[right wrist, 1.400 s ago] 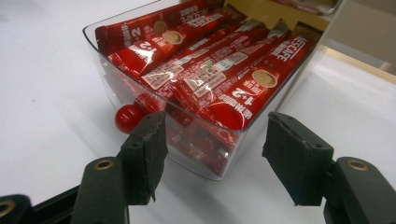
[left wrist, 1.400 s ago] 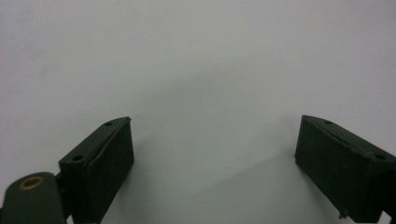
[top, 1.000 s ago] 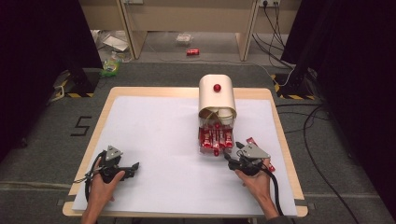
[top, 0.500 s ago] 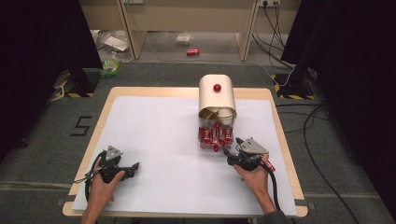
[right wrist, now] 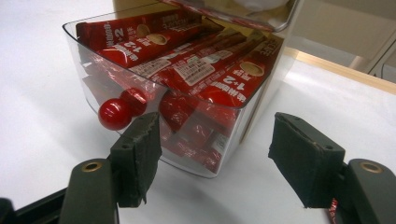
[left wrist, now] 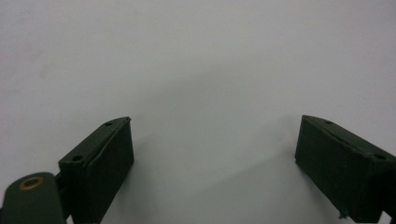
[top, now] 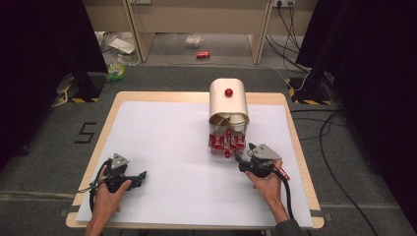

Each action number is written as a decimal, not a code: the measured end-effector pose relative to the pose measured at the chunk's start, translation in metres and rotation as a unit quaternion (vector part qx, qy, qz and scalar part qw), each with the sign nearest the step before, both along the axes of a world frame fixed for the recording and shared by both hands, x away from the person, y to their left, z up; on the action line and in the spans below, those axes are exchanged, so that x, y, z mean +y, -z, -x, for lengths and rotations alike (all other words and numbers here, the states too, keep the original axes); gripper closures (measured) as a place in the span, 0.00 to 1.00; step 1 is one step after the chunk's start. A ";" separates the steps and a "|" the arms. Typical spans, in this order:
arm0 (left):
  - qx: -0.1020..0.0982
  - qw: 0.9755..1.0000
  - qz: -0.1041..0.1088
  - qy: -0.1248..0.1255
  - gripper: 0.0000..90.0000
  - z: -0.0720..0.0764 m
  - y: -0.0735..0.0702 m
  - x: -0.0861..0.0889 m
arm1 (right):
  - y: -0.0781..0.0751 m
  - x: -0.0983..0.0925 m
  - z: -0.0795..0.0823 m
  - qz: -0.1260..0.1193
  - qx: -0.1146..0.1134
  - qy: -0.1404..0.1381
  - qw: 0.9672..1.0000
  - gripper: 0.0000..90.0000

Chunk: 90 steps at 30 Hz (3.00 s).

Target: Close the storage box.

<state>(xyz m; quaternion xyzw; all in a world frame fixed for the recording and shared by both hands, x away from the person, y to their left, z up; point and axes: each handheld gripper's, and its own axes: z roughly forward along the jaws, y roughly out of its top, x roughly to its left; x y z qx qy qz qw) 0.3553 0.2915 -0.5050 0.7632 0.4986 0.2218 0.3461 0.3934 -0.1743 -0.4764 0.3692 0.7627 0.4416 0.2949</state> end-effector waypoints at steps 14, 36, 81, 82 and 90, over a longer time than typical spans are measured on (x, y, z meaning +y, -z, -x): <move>0.000 1.000 0.000 0.000 0.12 0.000 0.000 0.000 | 0.003 -0.003 -0.008 -0.008 -0.002 0.018 1.000 0.37; 0.000 1.000 0.000 0.000 0.12 0.000 0.000 0.000 | 0.003 -0.002 -0.021 -0.010 0.003 0.037 0.999 0.36; 0.001 1.000 0.002 0.000 0.12 0.000 0.000 0.000 | -0.011 -0.022 -0.020 -0.014 0.030 0.050 0.998 0.35; 0.001 1.000 0.002 0.000 0.12 0.000 0.000 0.000 | -0.011 -0.023 -0.019 -0.014 0.031 0.050 0.998 0.35; 0.001 1.000 0.002 0.000 0.12 0.000 0.000 0.000 | -0.012 -0.028 -0.013 -0.010 0.040 0.041 0.998 0.35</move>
